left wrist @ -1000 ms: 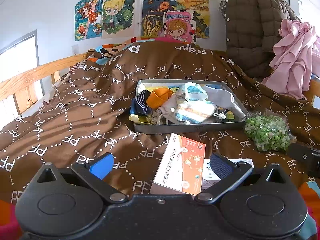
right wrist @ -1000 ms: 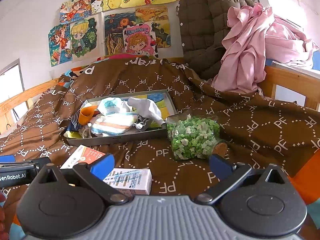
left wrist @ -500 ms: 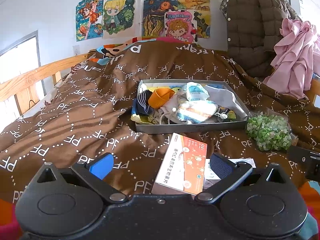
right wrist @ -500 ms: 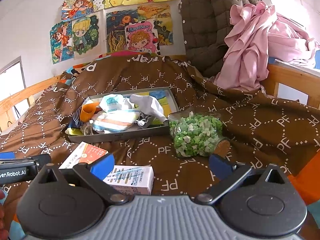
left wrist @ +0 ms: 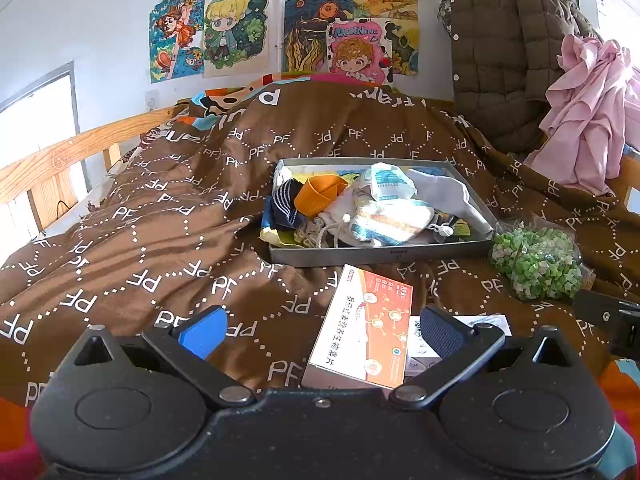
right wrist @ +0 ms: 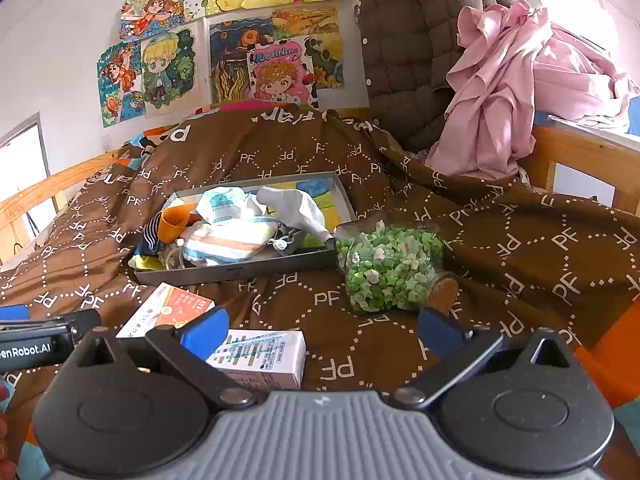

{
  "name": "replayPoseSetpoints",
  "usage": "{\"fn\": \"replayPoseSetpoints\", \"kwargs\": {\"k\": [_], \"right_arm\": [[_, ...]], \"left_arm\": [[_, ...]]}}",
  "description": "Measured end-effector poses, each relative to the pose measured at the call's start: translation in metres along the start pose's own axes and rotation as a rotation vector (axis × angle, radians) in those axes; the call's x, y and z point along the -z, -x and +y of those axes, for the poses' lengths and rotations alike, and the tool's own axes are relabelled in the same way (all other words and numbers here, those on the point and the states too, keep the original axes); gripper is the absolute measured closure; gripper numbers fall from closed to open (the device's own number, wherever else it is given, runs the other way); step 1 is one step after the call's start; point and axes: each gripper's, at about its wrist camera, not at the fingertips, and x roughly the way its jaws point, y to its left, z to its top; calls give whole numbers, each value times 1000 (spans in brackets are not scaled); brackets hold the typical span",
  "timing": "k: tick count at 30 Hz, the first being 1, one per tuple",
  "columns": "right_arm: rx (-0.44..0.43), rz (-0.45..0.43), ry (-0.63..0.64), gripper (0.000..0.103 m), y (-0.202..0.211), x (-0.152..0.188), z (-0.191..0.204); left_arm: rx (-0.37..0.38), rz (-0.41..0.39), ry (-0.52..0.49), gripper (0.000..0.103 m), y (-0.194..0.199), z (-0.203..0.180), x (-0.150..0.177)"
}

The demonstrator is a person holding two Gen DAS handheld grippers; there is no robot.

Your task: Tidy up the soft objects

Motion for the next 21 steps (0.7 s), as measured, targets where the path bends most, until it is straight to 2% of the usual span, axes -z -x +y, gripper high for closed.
{"fn": "replayPoseSetpoints", "kwargs": {"k": [21], "right_arm": [[3, 8, 0, 0, -1, 2, 0]], "left_arm": [[0, 1, -2, 1, 0, -1, 0]]}}
